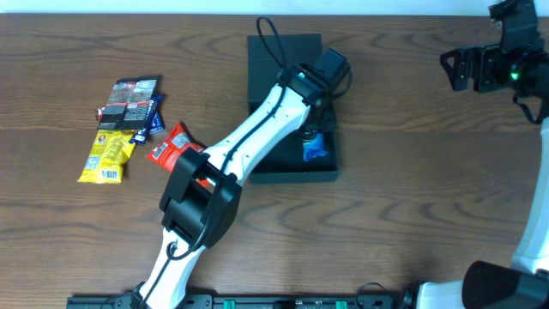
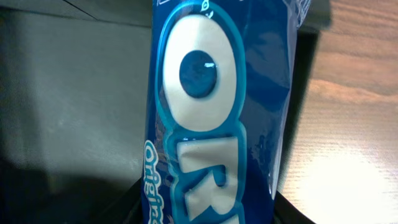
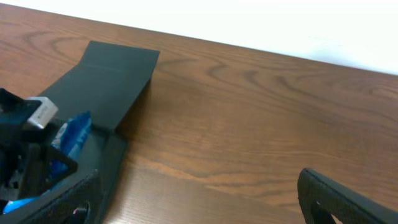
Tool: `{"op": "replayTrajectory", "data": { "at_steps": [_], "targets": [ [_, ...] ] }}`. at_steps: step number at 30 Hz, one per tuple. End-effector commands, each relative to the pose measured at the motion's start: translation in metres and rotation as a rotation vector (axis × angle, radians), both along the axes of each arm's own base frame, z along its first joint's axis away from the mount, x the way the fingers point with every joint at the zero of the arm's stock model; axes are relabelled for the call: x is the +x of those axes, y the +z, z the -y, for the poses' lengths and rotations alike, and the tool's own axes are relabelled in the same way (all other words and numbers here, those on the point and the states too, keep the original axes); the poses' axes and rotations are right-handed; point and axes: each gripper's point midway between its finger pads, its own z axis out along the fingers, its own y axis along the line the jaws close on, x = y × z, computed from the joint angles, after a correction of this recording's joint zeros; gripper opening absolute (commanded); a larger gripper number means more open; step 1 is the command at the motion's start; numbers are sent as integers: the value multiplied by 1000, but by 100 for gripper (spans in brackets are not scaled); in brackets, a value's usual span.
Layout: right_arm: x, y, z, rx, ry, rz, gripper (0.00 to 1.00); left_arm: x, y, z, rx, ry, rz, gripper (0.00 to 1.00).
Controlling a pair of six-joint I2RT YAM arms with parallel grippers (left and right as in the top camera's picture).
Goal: Pack container
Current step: 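Carry the Oreo pack with the left gripper into the black box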
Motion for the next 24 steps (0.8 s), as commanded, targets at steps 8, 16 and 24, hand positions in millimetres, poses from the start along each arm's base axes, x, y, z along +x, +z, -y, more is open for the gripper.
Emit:
{"op": "replayTrajectory", "data": {
  "at_steps": [8, 16, 24],
  "targets": [
    [0, 1, -6, 32, 44, 9, 99, -26, -18, 24, 77, -56, 2, 27],
    [0, 1, -6, 33, 44, 8, 99, -26, -20, 18, 94, 19, -13, 16],
    [-1, 1, -8, 39, 50, 7, 99, -15, -15, 10, 146, -2, 60, 18]
  ]
}}
